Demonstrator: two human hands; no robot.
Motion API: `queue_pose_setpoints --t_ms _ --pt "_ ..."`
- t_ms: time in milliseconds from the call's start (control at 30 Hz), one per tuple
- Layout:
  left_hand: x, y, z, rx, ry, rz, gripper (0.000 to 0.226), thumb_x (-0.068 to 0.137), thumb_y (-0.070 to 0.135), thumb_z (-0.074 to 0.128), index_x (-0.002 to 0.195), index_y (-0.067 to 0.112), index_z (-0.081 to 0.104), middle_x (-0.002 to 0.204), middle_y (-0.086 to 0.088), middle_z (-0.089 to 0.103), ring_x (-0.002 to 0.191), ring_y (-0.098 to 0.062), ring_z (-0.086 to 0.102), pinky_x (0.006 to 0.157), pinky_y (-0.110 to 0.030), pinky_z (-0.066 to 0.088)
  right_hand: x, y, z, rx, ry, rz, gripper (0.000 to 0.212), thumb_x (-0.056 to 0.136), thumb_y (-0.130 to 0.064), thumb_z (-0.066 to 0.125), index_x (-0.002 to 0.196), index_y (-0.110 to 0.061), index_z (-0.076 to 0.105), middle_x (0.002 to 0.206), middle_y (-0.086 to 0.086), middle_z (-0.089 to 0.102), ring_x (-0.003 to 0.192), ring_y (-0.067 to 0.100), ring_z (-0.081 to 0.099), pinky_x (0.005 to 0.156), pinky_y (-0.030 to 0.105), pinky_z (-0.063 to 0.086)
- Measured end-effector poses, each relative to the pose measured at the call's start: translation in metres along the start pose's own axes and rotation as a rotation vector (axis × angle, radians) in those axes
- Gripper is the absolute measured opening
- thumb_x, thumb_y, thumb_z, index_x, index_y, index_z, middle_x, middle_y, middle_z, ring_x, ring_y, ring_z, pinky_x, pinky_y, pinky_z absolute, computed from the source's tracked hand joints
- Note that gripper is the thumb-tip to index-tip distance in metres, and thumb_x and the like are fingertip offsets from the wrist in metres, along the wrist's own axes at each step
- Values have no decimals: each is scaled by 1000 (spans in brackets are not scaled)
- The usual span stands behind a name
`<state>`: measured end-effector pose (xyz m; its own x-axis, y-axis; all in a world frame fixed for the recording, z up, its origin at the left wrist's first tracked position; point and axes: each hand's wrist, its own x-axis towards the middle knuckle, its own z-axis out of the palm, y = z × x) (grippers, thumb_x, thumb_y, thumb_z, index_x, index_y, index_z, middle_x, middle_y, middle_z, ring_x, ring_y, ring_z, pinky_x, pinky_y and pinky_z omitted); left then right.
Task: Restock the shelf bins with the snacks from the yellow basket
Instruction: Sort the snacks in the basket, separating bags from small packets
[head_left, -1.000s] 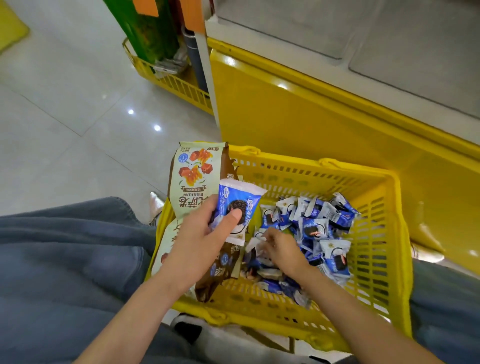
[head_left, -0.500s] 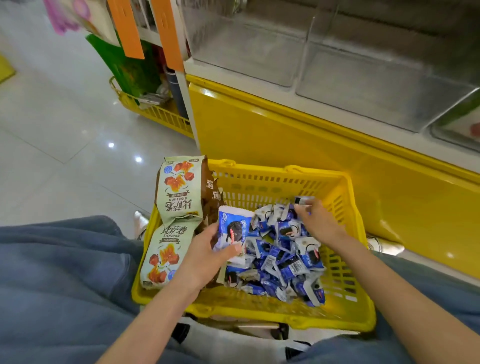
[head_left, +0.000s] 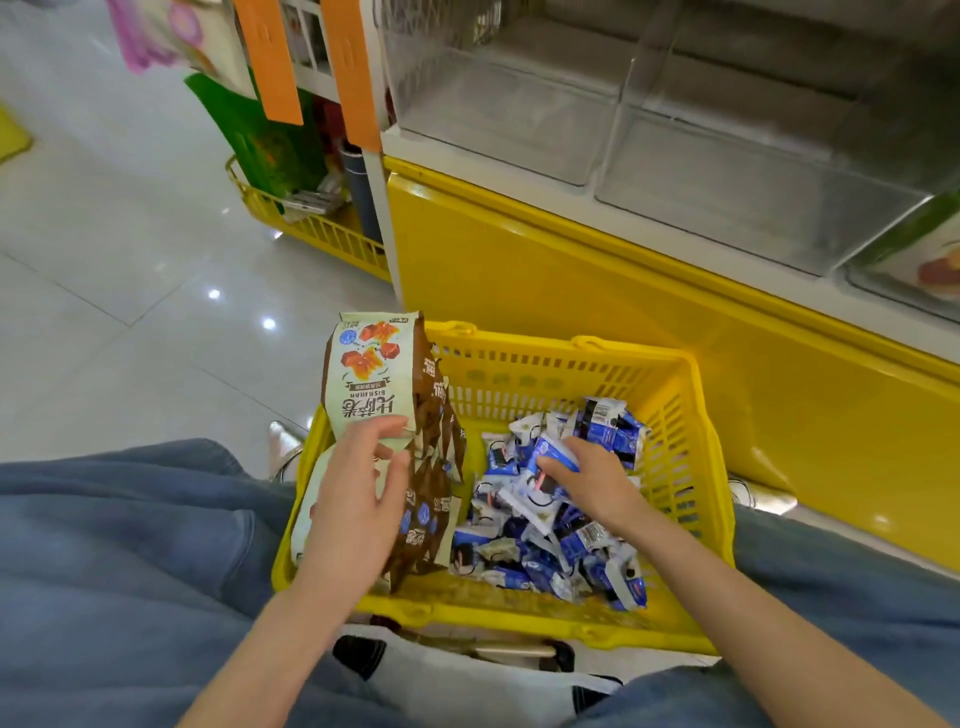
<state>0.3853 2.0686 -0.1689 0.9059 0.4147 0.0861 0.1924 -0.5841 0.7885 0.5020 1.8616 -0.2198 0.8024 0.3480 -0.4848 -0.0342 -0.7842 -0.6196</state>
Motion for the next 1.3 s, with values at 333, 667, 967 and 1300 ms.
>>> queue_pose_setpoints --t_ms 333,667,967,1300 --pt "16 -83 -11 -215 -9 -542 20 99 29 38 115 19 43 104 -6 61 81 -9 63 62 -18 49 13 45 47 -915 -32 -10 47 89 -4 52 134 -13 37 132 9 44 122 26 40 100 35 35" --pt "29 -103 -4 -331 47 -649 29 101 30 32 86 19 55 81 -4 65 75 -14 64 58 -22 48 48 14 122 -543 -338 -224 46 93 -19 53 136 -9 40 140 9 39 129 26 37 105 33 33" --pt "35 -109 3 -221 68 -572 27 99 34 33 83 26 53 87 -8 63 82 -21 63 73 -40 54 78 37 130 -833 -460 -136 40 91 -35 55 128 -19 51 140 5 40 121 27 48 90 36 46" --pt "39 -106 1 -273 36 -587 29 100 33 33 81 26 53 85 -7 65 83 -22 65 75 -37 54 66 34 87 -639 -232 -256 17 97 -25 48 103 -17 61 108 3 64 95 22 61 71 31 46"
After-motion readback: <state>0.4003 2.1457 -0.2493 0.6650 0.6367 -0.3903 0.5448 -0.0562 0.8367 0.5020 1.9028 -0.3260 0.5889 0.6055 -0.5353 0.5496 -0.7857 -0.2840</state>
